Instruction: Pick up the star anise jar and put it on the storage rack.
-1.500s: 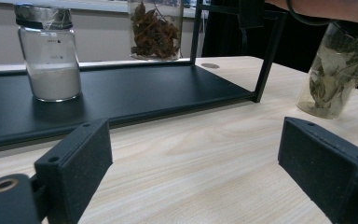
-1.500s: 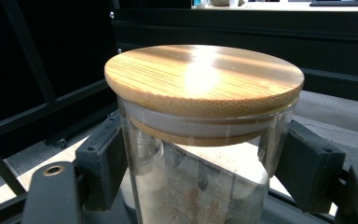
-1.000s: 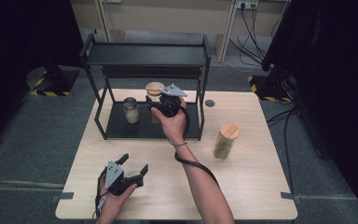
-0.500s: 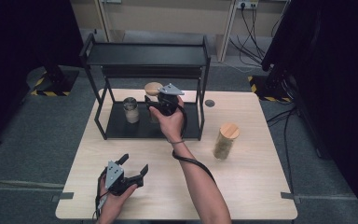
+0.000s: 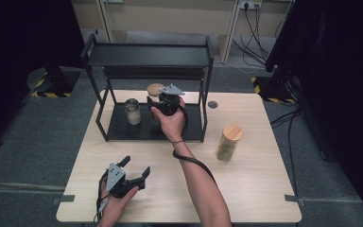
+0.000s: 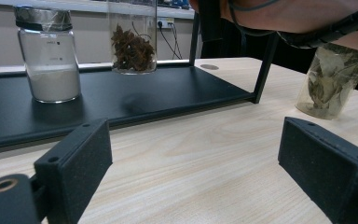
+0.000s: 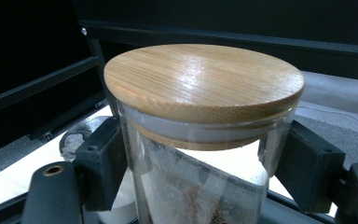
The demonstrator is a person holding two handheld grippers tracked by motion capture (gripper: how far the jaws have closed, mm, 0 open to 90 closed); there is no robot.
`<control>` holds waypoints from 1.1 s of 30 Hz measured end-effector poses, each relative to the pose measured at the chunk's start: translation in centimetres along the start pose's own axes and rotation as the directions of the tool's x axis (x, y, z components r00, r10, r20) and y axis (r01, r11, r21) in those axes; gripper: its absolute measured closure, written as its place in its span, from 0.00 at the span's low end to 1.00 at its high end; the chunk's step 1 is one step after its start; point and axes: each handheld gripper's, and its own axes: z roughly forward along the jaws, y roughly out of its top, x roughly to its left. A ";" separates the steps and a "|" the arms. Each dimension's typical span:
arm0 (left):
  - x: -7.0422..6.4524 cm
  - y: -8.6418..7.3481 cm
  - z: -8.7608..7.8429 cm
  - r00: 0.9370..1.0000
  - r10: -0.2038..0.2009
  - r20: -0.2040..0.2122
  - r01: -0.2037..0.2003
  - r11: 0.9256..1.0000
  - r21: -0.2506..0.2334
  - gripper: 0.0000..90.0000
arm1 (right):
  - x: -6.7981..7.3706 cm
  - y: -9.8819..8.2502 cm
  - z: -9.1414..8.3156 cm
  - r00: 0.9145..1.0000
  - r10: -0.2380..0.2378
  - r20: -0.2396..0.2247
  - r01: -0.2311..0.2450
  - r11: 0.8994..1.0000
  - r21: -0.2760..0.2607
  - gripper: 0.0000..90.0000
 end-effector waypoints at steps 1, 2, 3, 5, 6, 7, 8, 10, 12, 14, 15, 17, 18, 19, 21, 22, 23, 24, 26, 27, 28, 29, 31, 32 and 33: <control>0.0 0.0 0.0 1.000 0.002 0.000 -0.002 1.000 -0.001 0.10 | 0.0 0.0 0.1 1.000 0.001 0.002 -0.001 1.000 -0.001 0.28; 0.0 0.0 0.0 1.000 0.002 0.000 -0.002 1.000 -0.001 0.10 | 0.0 -0.1 0.2 1.000 0.003 0.005 -0.003 1.000 0.000 0.28; 0.0 0.0 0.0 1.000 0.002 0.001 -0.002 1.000 0.000 0.10 | -0.1 -0.2 0.4 1.000 0.001 0.007 -0.001 1.000 0.000 0.28; 0.0 0.0 0.0 1.000 0.000 0.001 0.000 1.000 0.000 0.10 | -0.1 -0.3 0.6 1.000 -0.002 0.013 0.002 1.000 0.008 0.28; 0.0 0.0 0.0 1.000 -0.002 0.001 0.002 1.000 0.000 0.10 | -0.1 -0.4 0.7 1.000 -0.006 0.015 0.006 1.000 0.011 0.28; 0.0 0.0 0.0 1.000 -0.005 0.001 0.005 1.000 -0.001 0.10 | -0.2 -0.5 0.8 1.000 -0.005 0.017 0.005 1.000 0.015 0.28; 0.0 0.0 0.0 1.000 -0.006 0.002 0.006 1.000 -0.002 0.10 | -0.1 -0.6 0.9 1.000 0.002 0.017 -0.002 1.000 0.016 0.28; 0.0 0.0 0.0 1.000 -0.004 0.002 0.004 1.000 -0.002 0.10 | -0.1 -0.7 1.1 1.000 0.003 0.019 -0.003 1.000 0.016 0.28; 0.0 0.0 0.0 1.000 0.001 0.002 -0.001 1.000 -0.002 0.10 | -0.1 -0.8 1.2 1.000 0.004 0.020 -0.004 1.000 0.017 0.28; 0.0 0.0 0.0 1.000 0.003 0.002 -0.003 1.000 -0.003 0.10 | -0.1 -0.9 1.4 1.000 0.007 0.020 -0.008 1.000 0.018 0.28; 0.0 0.0 0.0 1.000 0.003 0.002 -0.003 1.000 -0.003 0.10 | -0.1 -0.9 1.4 1.000 0.007 0.020 -0.007 1.000 0.017 0.28; 0.0 0.0 0.0 1.000 0.002 0.002 -0.002 1.000 -0.003 0.10 | -0.1 -0.9 1.5 1.000 0.007 0.020 -0.007 1.000 0.017 0.28; 0.0 0.0 0.0 1.000 0.002 0.002 -0.002 1.000 -0.003 0.10 | -0.1 -0.9 1.5 1.000 0.006 0.020 -0.007 1.000 0.017 0.28; 0.0 0.0 0.0 1.000 0.002 0.002 -0.002 1.000 -0.003 0.10 | -0.1 -0.9 1.5 1.000 0.007 0.019 -0.007 1.000 0.016 0.28; 0.0 0.0 0.0 1.000 0.003 0.002 -0.003 1.000 -0.004 0.10 | -0.1 -0.8 1.6 1.000 0.005 0.020 -0.006 1.000 0.016 0.28; -0.1 0.0 0.0 1.000 0.003 0.002 -0.003 1.000 -0.004 0.10 | -0.1 -0.7 1.6 1.000 0.006 0.021 -0.006 1.000 0.015 0.28; -0.1 0.0 0.0 1.000 0.004 0.002 -0.004 1.000 -0.005 0.10 | -0.1 -0.7 1.7 1.000 0.006 0.021 -0.006 1.000 0.013 0.28; -0.1 0.0 0.0 1.000 0.005 0.002 -0.005 1.000 -0.005 0.10 | -0.1 -0.6 1.7 1.000 0.005 0.021 -0.006 1.000 0.014 0.28; -0.1 0.0 0.0 1.000 0.005 0.002 -0.005 1.000 -0.005 0.10 | -0.1 -0.5 1.8 1.000 0.005 0.023 -0.006 1.000 0.012 0.28; -0.1 0.0 0.0 1.000 0.004 0.002 -0.004 1.000 -0.005 0.10 | -0.1 -0.5 1.9 1.000 0.008 0.024 -0.008 1.000 0.013 0.28; 0.0 0.0 0.0 1.000 0.003 0.003 -0.003 1.000 -0.005 0.10 | -0.1 -0.5 1.9 1.000 0.009 0.024 -0.009 1.000 0.014 0.28; 0.0 0.0 0.0 1.000 0.003 0.003 -0.003 1.000 -0.004 0.10 | -0.2 -0.5 2.0 1.000 0.008 0.025 -0.008 1.000 0.015 0.28; 0.0 0.0 0.0 1.000 0.002 0.003 -0.002 1.000 -0.004 0.10 | -0.2 -0.5 2.1 1.000 0.008 0.029 -0.008 1.000 0.014 0.28; 0.0 0.0 0.0 1.000 0.003 0.003 -0.003 1.000 -0.004 0.10 | -0.2 -0.5 2.1 1.000 0.010 0.029 -0.011 1.000 0.015 0.28; 0.0 0.0 0.0 1.000 0.003 0.003 -0.003 1.000 -0.004 0.10 | -0.2 -0.6 2.2 0.999 0.012 0.029 -0.013 1.000 0.016 0.28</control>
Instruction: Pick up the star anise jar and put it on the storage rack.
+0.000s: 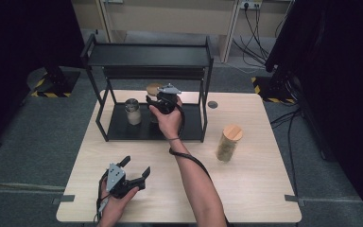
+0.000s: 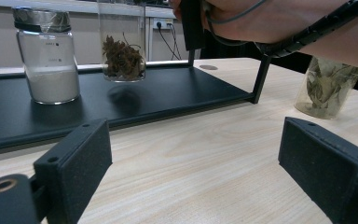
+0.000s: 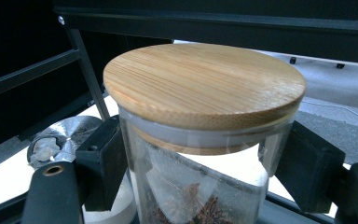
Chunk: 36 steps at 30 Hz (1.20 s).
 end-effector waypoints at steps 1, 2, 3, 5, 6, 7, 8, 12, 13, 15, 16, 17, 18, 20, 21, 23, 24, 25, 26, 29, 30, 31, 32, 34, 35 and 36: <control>0.0 0.0 0.0 1.000 0.000 0.000 0.000 1.000 0.000 0.10 | 0.0 0.0 0.1 1.000 0.000 0.000 0.000 1.000 0.001 0.28; 0.0 0.0 0.0 1.000 0.000 0.000 0.000 1.000 0.000 0.10 | 0.0 -0.1 0.1 1.000 0.002 0.000 -0.002 1.000 0.003 0.28; 0.0 0.0 0.0 1.000 0.000 0.000 0.000 1.000 0.000 0.10 | 0.0 -0.1 0.2 1.000 0.001 0.001 -0.001 1.000 0.004 0.28; 0.0 0.0 0.0 1.000 -0.001 0.001 0.001 1.000 0.000 0.10 | 0.0 -0.2 0.3 1.000 0.003 0.001 -0.003 1.000 0.006 0.28; 0.0 0.0 0.0 1.000 -0.001 0.001 0.001 1.000 0.000 0.10 | 0.0 -0.2 0.3 1.000 0.003 0.002 -0.003 1.000 0.006 0.28; 0.0 0.0 0.0 1.000 0.000 0.001 0.000 1.000 0.000 0.10 | 0.0 -0.3 0.4 1.000 0.003 0.002 -0.003 1.000 0.007 0.28; 0.0 0.0 0.0 1.000 0.000 0.001 0.000 1.000 -0.001 0.10 | 0.0 -0.3 0.4 1.000 0.002 0.003 -0.002 1.000 0.007 0.28; 0.0 0.0 0.0 1.000 0.000 0.001 0.000 1.000 0.000 0.10 | -0.1 -0.5 0.5 1.000 -0.001 0.008 0.001 1.000 0.003 0.28; 0.0 0.0 0.0 1.000 0.001 0.001 -0.001 1.000 -0.001 0.10 | 0.0 -0.5 0.4 1.000 -0.001 0.009 0.001 1.000 0.001 0.28; 0.0 0.0 0.0 1.000 0.001 0.001 -0.001 1.000 0.000 0.10 | 0.0 -0.5 0.5 1.000 -0.004 0.005 0.004 1.000 0.004 0.28; 0.0 0.0 0.0 1.000 0.002 0.001 -0.002 1.000 -0.001 0.10 | 0.0 -0.5 0.5 1.000 -0.007 0.005 0.007 1.000 0.006 0.28; 0.0 0.0 0.0 1.000 0.002 0.001 -0.002 1.000 -0.001 0.10 | 0.0 -0.6 0.6 1.000 -0.009 0.005 0.009 1.000 0.007 0.28; 0.0 0.0 0.0 1.000 0.003 0.001 -0.003 1.000 -0.001 0.10 | 0.0 -0.6 0.6 1.000 -0.006 0.004 0.006 1.000 0.008 0.28; 0.0 0.0 0.0 1.000 0.003 0.001 -0.003 1.000 -0.001 0.10 | 0.0 -0.7 0.7 1.000 -0.007 0.006 0.007 1.000 0.009 0.28; 0.0 0.0 0.0 1.000 0.003 0.001 -0.003 1.000 -0.001 0.10 | 0.0 -0.7 0.7 1.000 -0.006 0.007 0.006 1.000 0.012 0.28; 0.0 0.0 0.0 1.000 0.002 0.002 -0.002 1.000 -0.002 0.10 | 0.0 -0.9 0.8 1.000 -0.008 0.006 0.008 1.000 0.014 0.28; 0.0 0.0 0.0 1.000 0.002 0.002 -0.002 1.000 -0.001 0.10 | 0.1 -0.9 0.8 1.000 -0.008 0.006 0.008 1.000 0.015 0.28; 0.0 0.0 0.0 1.000 0.002 0.002 -0.002 1.000 -0.002 0.10 | 0.1 -1.0 0.8 1.000 -0.010 0.006 0.010 1.000 0.011 0.28; 0.0 0.0 0.0 1.000 0.002 0.002 -0.002 1.000 -0.002 0.10 | 0.1 -1.0 0.8 1.000 -0.010 0.006 0.010 1.000 0.011 0.28; 0.0 0.0 0.0 1.000 0.003 0.002 -0.003 1.000 -0.002 0.10 | 0.2 -1.1 0.7 1.000 -0.014 0.006 0.014 1.000 0.009 0.28; 0.0 0.0 0.0 1.000 0.004 0.002 -0.004 1.000 -0.002 0.10 | 0.2 -1.1 0.7 1.000 -0.018 0.006 0.018 1.000 0.006 0.28; 0.0 0.0 0.0 1.000 0.004 0.002 -0.004 1.000 -0.002 0.10 | 0.2 -1.1 0.7 1.000 -0.021 0.008 0.021 1.000 0.006 0.28; 0.0 0.0 0.0 1.000 0.004 0.002 -0.004 1.000 -0.002 0.10 | 0.2 -1.2 0.7 1.000 -0.023 0.009 0.022 1.000 0.005 0.28; -0.1 0.0 0.0 1.000 0.006 0.002 -0.006 1.000 -0.003 0.10 | 0.3 -1.2 0.6 1.000 -0.027 0.009 0.027 1.000 0.003 0.28; -0.1 0.0 0.0 1.000 0.006 0.002 -0.006 1.000 -0.003 0.10 | 0.3 -1.2 0.6 1.000 -0.027 0.009 0.027 1.000 0.003 0.28; -0.1 0.0 0.0 1.000 0.007 0.001 -0.007 1.000 -0.003 0.10 | 0.3 -1.4 0.5 1.000 -0.028 0.007 0.028 1.000 -0.003 0.28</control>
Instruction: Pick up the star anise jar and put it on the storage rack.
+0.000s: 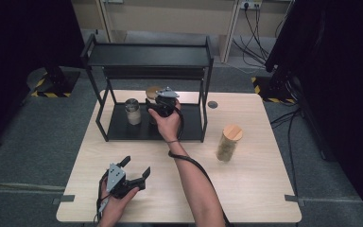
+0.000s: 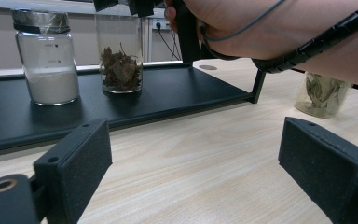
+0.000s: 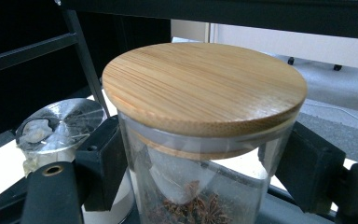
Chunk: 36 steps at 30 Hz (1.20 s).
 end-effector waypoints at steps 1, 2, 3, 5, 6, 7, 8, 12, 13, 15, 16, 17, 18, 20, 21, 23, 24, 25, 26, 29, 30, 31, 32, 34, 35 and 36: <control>0.0 0.0 0.0 1.000 0.003 0.000 -0.003 1.000 0.000 0.10 | 0.0 -0.1 -0.1 1.000 0.002 0.000 -0.002 1.000 -0.002 0.28; 0.0 0.0 0.0 1.000 0.003 0.000 -0.003 1.000 0.000 0.10 | 0.0 -0.1 -0.1 1.000 0.002 0.000 -0.002 1.000 -0.002 0.28; 0.0 0.0 0.0 1.000 0.004 0.000 -0.004 1.000 0.001 0.10 | 0.0 -0.1 -0.2 1.000 -0.002 -0.003 0.002 1.000 -0.001 0.28; 0.0 0.0 0.0 1.000 0.004 -0.001 -0.004 1.000 0.002 0.10 | 0.0 -0.2 -0.3 1.000 -0.006 -0.004 0.006 1.000 0.001 0.28; 0.0 0.0 0.0 1.000 0.004 -0.001 -0.004 1.000 0.002 0.10 | 0.0 -0.2 -0.3 1.000 -0.007 -0.007 0.007 1.000 0.003 0.27; -0.1 0.0 0.0 1.000 0.005 -0.001 -0.005 1.000 0.002 0.10 | 0.1 -0.2 -0.3 1.000 -0.009 -0.009 0.009 1.000 0.007 0.27; -0.1 0.0 0.0 1.000 0.005 -0.001 -0.005 1.000 0.002 0.10 | 0.1 -0.2 -0.4 1.000 -0.012 -0.012 0.012 1.000 0.009 0.27; -0.1 0.0 0.0 1.000 0.006 -0.001 -0.006 1.000 0.000 0.10 | 0.4 -0.3 -0.3 1.000 -0.022 -0.017 0.022 1.000 0.013 0.27; -0.1 0.0 0.0 1.000 0.005 -0.001 -0.005 1.000 0.001 0.10 | 0.3 -0.4 -0.4 1.000 -0.018 -0.019 0.018 1.000 0.012 0.26; -0.1 0.0 0.0 1.000 0.004 0.000 -0.004 1.000 0.001 0.10 | 0.2 -0.3 -0.4 1.000 -0.013 -0.024 0.013 1.000 0.015 0.25; 0.0 0.0 0.0 1.000 0.004 0.000 -0.004 1.000 0.002 0.10 | 0.2 -0.3 -0.4 1.000 -0.013 -0.026 0.013 1.000 0.016 0.24; 0.0 0.0 0.0 1.000 0.003 0.000 -0.003 1.000 0.002 0.10 | 0.2 -0.3 -0.4 1.000 -0.010 -0.027 0.011 1.000 0.018 0.22; 0.0 0.0 0.0 1.000 0.004 0.000 -0.004 1.000 0.002 0.10 | 0.1 -0.3 -0.4 1.000 -0.005 -0.028 0.005 1.000 0.019 0.20; 0.0 0.0 0.0 1.000 0.004 0.000 -0.004 1.000 0.002 0.10 | 0.0 -0.2 -0.5 1.000 0.005 -0.030 -0.004 1.000 0.021 0.15; -0.1 0.0 0.0 1.000 0.004 0.000 -0.004 1.000 0.002 0.10 | 0.0 -0.2 -0.5 0.999 0.010 -0.030 -0.009 1.000 0.021 0.13; -0.1 0.0 0.0 1.000 0.005 0.000 -0.005 1.000 0.001 0.10 | -0.1 -0.2 -0.5 0.999 0.023 -0.031 -0.023 0.999 0.028 0.09; -0.1 0.0 0.0 1.000 0.004 0.000 -0.004 1.000 0.001 0.10 | -0.1 -0.2 -0.5 0.999 0.027 -0.031 -0.027 0.999 0.031 0.07; -0.1 0.0 0.0 1.000 0.004 0.000 -0.004 1.000 0.001 0.10 | -0.1 -0.2 -0.6 0.999 0.030 -0.032 -0.029 0.999 0.033 0.06; -0.1 0.0 0.0 1.000 0.005 0.000 -0.005 1.000 0.002 0.10 | -0.2 -0.2 -0.6 0.999 0.033 -0.035 -0.032 0.999 0.035 0.05; -0.1 0.0 0.0 1.000 0.006 0.000 -0.006 1.000 0.002 0.10 | -0.1 -0.1 -0.8 0.999 0.032 -0.041 -0.031 0.999 0.036 0.04; -0.1 0.0 0.0 1.000 0.006 0.000 -0.006 1.000 0.002 0.10 | -0.1 0.0 -0.9 0.999 0.031 -0.043 -0.030 0.999 0.035 0.03; -0.1 0.0 0.0 1.000 0.006 0.000 -0.006 1.000 0.002 0.10 | -0.1 0.0 -0.9 0.999 0.030 -0.043 -0.029 0.999 0.035 0.03; -0.1 0.0 0.0 1.000 0.006 0.000 -0.006 1.000 0.001 0.10 | 0.0 0.0 -1.0 0.999 0.032 -0.040 -0.031 0.999 0.034 0.03; -0.1 0.0 0.0 1.000 0.006 0.000 -0.006 1.000 0.001 0.10 | 0.0 0.0 -1.0 0.998 0.035 -0.044 -0.033 0.999 0.040 0.03; -0.1 0.0 0.0 1.000 0.006 0.000 -0.006 1.000 0.000 0.10 | 0.0 0.0 -1.0 0.999 0.033 -0.041 -0.032 0.998 0.045 0.03; -0.1 0.0 0.0 1.000 0.006 0.000 -0.006 1.000 0.000 0.10 | 0.0 0.0 -1.1 0.999 0.033 -0.039 -0.031 0.998 0.047 0.03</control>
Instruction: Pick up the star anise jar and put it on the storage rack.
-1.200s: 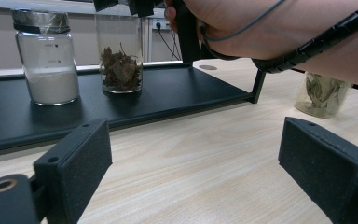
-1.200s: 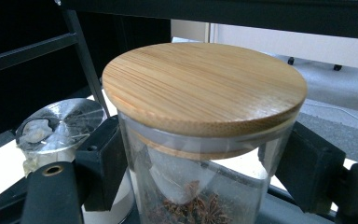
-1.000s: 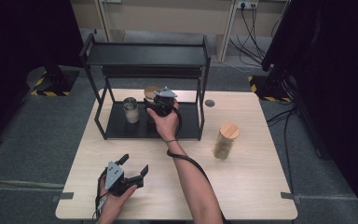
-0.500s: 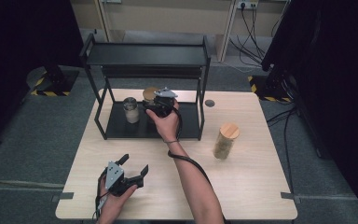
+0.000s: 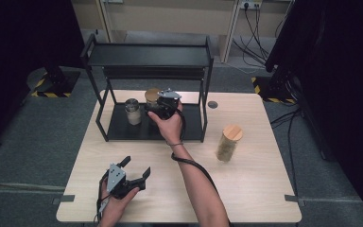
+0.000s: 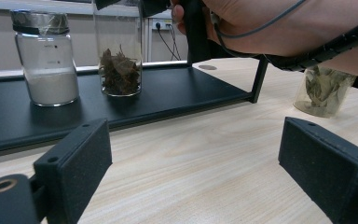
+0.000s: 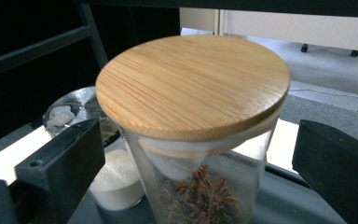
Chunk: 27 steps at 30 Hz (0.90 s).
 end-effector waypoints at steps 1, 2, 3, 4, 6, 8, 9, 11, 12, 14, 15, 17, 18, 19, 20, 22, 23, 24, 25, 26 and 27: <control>0.0 0.0 0.0 1.000 0.000 0.000 0.000 1.000 0.000 0.10 | 0.0 0.0 -0.1 1.000 0.003 -0.002 -0.003 1.000 0.000 0.03; 0.0 0.0 0.0 1.000 0.001 0.000 -0.001 1.000 0.001 0.10 | 0.0 -0.1 -0.1 1.000 0.003 -0.003 -0.003 1.000 0.001 0.02; 0.0 0.0 0.0 1.000 0.001 0.000 -0.001 1.000 0.001 0.10 | -0.1 -0.1 -0.1 1.000 0.003 0.000 -0.003 1.000 0.007 0.02; 0.0 0.0 0.0 1.000 0.001 0.000 -0.001 1.000 0.001 0.10 | -0.1 -0.2 -0.1 1.000 0.005 0.000 -0.005 1.000 0.008 0.02; 0.0 0.0 0.0 1.000 -0.002 0.000 0.002 1.000 0.000 0.10 | -0.1 -0.3 -0.3 1.000 0.008 0.000 -0.008 1.000 0.006 0.02; 0.0 0.0 0.0 1.000 -0.002 0.000 0.002 1.000 0.001 0.10 | -0.2 -0.4 -0.4 1.000 0.009 -0.001 -0.009 1.000 0.007 0.02; 0.0 0.0 0.0 1.000 -0.001 0.000 0.001 1.000 0.001 0.10 | -0.2 -0.5 -0.5 1.000 0.010 -0.002 -0.010 1.000 0.008 0.02; -0.1 0.0 0.0 1.000 0.000 0.000 0.000 1.000 0.001 0.10 | -0.1 -0.5 -0.7 1.000 0.006 -0.006 -0.006 1.000 0.004 0.02; 0.0 0.0 0.0 1.000 0.002 -0.001 -0.002 1.000 0.001 0.10 | -0.1 -0.5 -0.8 1.000 0.011 -0.007 -0.011 1.000 0.003 0.02; -0.1 0.0 0.0 1.000 0.000 -0.001 0.000 1.000 0.000 0.10 | -0.1 -0.6 -1.0 1.000 0.007 -0.010 -0.007 1.000 0.001 0.02; -0.1 0.0 0.0 1.000 0.000 0.000 0.000 1.000 0.000 0.10 | -0.1 -0.6 -1.1 1.000 0.005 -0.011 -0.005 1.000 0.002 0.02; -0.1 0.0 0.0 1.000 0.000 0.000 0.000 1.000 0.000 0.10 | 0.0 -0.6 -1.3 1.000 0.003 -0.013 -0.003 1.000 0.000 0.02; -0.1 0.0 0.0 1.000 0.000 0.000 0.000 1.000 0.000 0.10 | 0.0 -0.6 -1.4 1.000 0.001 -0.015 -0.001 1.000 0.001 0.02; -0.1 0.0 0.0 1.000 0.001 0.000 -0.001 1.000 0.000 0.10 | 0.0 -0.7 -1.4 1.000 -0.002 -0.016 0.002 1.000 0.002 0.02; -0.1 0.0 0.0 1.000 0.001 0.000 -0.001 1.000 0.000 0.10 | 0.1 -0.7 -1.5 1.000 -0.002 -0.018 0.002 1.000 0.002 0.02; -0.1 0.0 0.0 1.000 0.004 0.000 -0.004 1.000 -0.001 0.10 | 0.1 -0.7 -1.7 1.000 0.001 -0.021 -0.001 1.000 0.004 0.02; -0.1 0.0 0.0 1.000 0.004 -0.001 -0.004 1.000 -0.001 0.10 | 0.1 -0.8 -1.8 1.000 -0.001 -0.023 0.001 1.000 0.004 0.02; -0.1 0.0 0.0 1.000 0.004 -0.001 -0.004 1.000 -0.001 0.10 | 0.1 -0.8 -2.0 1.000 -0.002 -0.023 0.002 1.000 0.005 0.02; -0.1 0.0 0.0 1.000 0.004 -0.001 -0.004 1.000 -0.001 0.10 | 0.1 -0.8 -2.1 1.000 -0.001 -0.024 0.001 1.000 0.004 0.02; -0.1 0.0 0.0 1.000 0.004 -0.001 -0.004 1.000 -0.002 0.10 | 0.1 -0.9 -2.2 1.000 -0.001 -0.027 0.001 1.000 0.005 0.02; -0.1 0.0 0.0 1.000 0.006 -0.001 -0.006 1.000 -0.001 0.10 | 0.1 -0.9 -2.2 1.000 -0.002 -0.028 0.003 1.000 0.006 0.02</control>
